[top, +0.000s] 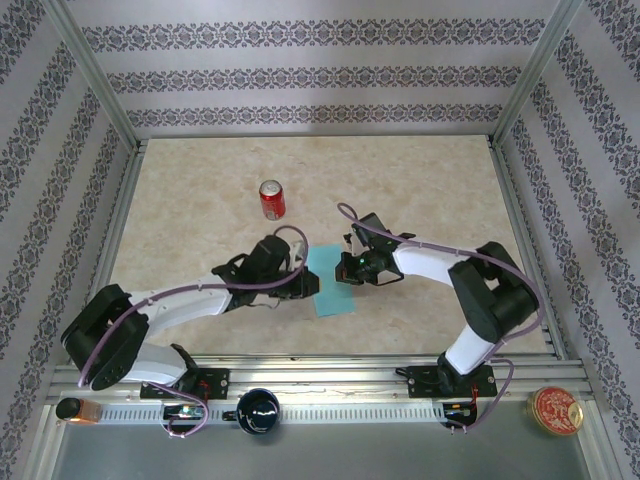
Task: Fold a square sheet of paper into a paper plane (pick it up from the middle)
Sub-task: First fold the square sheet of paper in half at the center of the table, then fold the triangle a second time at the center of the table.
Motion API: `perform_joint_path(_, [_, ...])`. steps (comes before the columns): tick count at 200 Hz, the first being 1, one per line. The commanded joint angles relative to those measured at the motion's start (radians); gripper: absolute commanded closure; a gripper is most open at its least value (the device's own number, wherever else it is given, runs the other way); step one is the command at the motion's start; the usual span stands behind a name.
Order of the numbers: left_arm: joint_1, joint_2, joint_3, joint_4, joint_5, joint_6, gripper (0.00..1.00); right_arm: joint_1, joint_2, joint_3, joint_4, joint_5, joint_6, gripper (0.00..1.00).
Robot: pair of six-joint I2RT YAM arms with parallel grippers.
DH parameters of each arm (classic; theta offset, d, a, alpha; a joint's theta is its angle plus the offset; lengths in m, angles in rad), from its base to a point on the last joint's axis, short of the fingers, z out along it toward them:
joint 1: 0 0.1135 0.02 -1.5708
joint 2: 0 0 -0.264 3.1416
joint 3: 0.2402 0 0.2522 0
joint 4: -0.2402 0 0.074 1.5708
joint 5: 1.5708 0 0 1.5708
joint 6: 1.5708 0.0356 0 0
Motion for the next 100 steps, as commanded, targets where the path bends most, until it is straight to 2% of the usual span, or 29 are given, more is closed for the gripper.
perform_joint_path(1, [0.092,0.086,0.046,-0.011,0.050,0.037,0.90,0.011,-0.110,-0.013,-0.010,0.084,0.068,0.89])
perform_joint_path(19, [0.123,0.153,0.121,-0.007,0.096,0.051,0.91,0.014,-0.193,-0.058,-0.021,0.132,0.100,0.87])
perform_joint_path(37, [0.134,0.187,0.178,-0.041,0.090,0.056,0.91,0.015,-0.289,-0.103,-0.042,0.192,0.129,0.83])
perform_joint_path(72, [0.168,0.221,0.212,-0.086,0.077,0.004,0.92,0.012,-0.490,-0.201,-0.120,0.334,0.199,0.84])
perform_joint_path(100, [0.187,0.288,0.231,-0.053,0.083,0.034,0.91,-0.045,-0.577,-0.294,-0.093,0.245,0.236,0.82])
